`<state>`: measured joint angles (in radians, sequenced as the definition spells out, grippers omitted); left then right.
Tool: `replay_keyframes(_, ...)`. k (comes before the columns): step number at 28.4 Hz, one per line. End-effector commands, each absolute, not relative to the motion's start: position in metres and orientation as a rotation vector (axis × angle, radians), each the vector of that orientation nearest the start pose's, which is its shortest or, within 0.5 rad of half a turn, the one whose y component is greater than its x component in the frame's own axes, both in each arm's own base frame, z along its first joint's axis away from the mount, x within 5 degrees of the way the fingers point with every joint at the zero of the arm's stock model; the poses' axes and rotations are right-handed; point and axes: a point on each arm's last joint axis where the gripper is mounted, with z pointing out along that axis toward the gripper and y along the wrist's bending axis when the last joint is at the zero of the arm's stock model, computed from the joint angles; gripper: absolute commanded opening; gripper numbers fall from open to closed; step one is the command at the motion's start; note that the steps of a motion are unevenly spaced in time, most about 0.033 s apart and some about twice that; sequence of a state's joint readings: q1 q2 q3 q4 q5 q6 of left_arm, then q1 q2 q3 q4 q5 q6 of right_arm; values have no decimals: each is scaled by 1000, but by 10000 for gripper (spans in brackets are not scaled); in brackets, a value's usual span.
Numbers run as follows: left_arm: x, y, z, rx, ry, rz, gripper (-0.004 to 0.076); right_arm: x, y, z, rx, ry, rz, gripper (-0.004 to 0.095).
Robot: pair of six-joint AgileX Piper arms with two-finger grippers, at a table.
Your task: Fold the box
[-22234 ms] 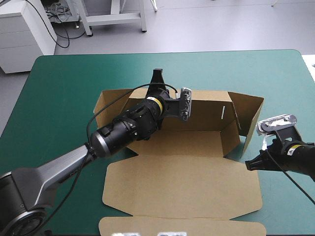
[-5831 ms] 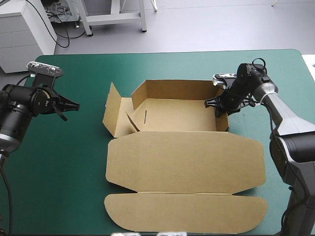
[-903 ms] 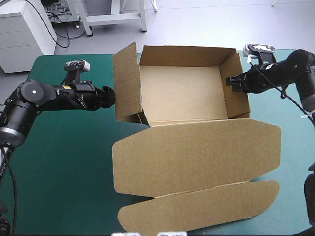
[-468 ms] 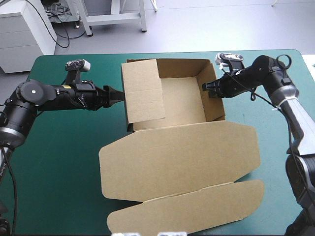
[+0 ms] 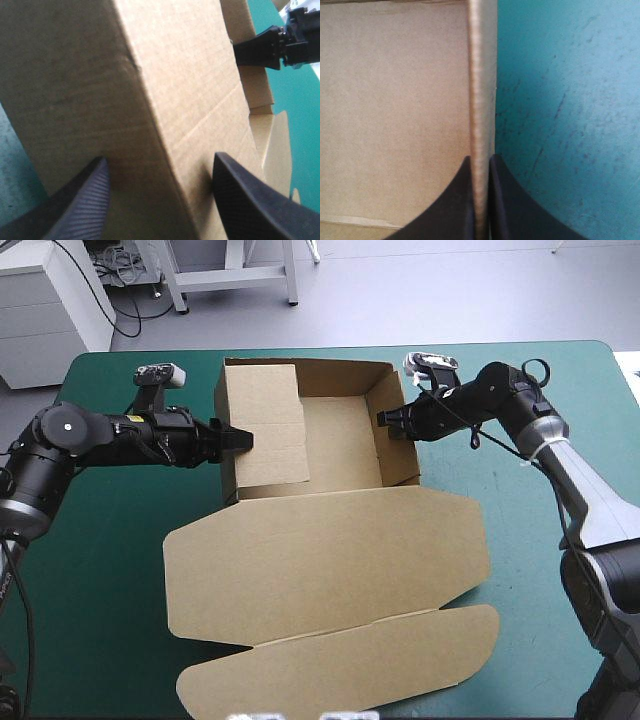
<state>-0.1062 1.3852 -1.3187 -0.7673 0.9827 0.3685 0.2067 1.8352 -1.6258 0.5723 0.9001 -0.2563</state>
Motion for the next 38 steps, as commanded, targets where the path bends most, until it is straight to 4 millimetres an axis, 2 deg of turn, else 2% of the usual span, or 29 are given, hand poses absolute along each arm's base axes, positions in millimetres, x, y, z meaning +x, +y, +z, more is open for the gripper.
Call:
replay_keyframes(1, 274, -81, 397, 270, 2278, -806, 418, 385, 134, 347, -256, 2357, 789, -17)
replay_keyframes(8, 275, -73, 380, 153, 2442, -614, 361, 378, 164, 349, -310, 2314, 787, -18)
replay_keyframes(12, 275, -76, 372, 114, 2510, -425, 343, 377, 168, 349, -318, 2309, 787, -17)
replay_keyframes(17, 275, -89, 364, 100, 2539, -163, 216, 375, 168, 348, -313, 2327, 794, -17)
replay_keyframes(19, 276, -94, 361, 103, 2538, -114, 166, 374, 168, 348, -320, 2338, 797, -17)
replay_keyframes(24, 283, -104, 349, 39, 2569, -88, -8, 373, 168, 347, -305, 2358, 811, -18)
replay_keyframes(28, 291, -108, 338, -54, 2592, -102, -10, 371, 168, 346, -312, 2383, 813, -18)
replay_keyframes(32, 300, -112, 329, -52, 2600, -101, -10, 368, 163, 348, -337, 2408, 738, -18)
replay_keyframes(35, 309, -117, 328, 8, 2613, -93, -10, 365, 155, 349, -331, 2439, 632, -18)
replay_keyframes(38, 330, -131, 335, 58, 2637, -142, -10, 360, 140, 344, -352, 2543, 410, -18)
